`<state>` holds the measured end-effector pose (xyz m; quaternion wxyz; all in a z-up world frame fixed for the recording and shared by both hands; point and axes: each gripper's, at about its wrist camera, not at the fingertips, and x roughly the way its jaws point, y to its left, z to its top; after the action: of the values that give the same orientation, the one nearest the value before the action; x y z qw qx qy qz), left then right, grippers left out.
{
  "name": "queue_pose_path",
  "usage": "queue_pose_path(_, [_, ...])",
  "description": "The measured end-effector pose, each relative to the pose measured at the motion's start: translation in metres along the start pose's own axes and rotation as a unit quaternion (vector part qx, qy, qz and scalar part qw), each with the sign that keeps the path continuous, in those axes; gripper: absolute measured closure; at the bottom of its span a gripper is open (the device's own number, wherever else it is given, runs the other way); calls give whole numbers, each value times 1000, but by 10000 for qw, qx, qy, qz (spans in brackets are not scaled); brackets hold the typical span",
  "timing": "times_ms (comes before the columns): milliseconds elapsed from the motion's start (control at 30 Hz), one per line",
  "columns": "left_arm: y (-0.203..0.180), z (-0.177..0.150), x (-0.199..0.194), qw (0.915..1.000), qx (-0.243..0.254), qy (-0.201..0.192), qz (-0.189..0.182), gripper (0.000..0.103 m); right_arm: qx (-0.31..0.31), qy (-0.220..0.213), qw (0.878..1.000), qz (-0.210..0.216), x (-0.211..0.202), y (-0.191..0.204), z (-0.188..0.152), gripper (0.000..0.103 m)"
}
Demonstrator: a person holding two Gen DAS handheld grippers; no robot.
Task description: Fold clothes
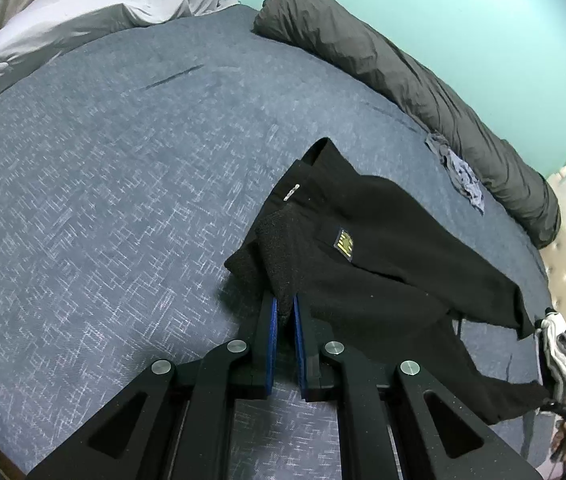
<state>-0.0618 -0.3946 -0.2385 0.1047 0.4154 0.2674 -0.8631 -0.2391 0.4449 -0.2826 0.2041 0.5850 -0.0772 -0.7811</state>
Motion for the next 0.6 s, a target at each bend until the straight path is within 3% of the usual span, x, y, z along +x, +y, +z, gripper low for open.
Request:
queue_pose_path(133, [0,4,-9,9999,-67,-96,-79,95,167,-199,9992,304,-55,11,18,93])
queue_pose_path(300, [-3,4,-8,9999,-54,-69,-60,95,734,-456,9961,202,-81,4,53,91])
queue_pose_path(367, [-4,2,-5,10000,-8,-15,-42,95,775,-487,9957,-99,-69,0,58,87])
queue_pose_path(500, [-3,-3,2,9999,43,115,-3,95,817,-613,9923,-707,-47,-7,65,68])
queue_pose_path(600, [-3,-6,6,9998,135,136,62,95,602,-592,9943,-657,-33,-10,58,50])
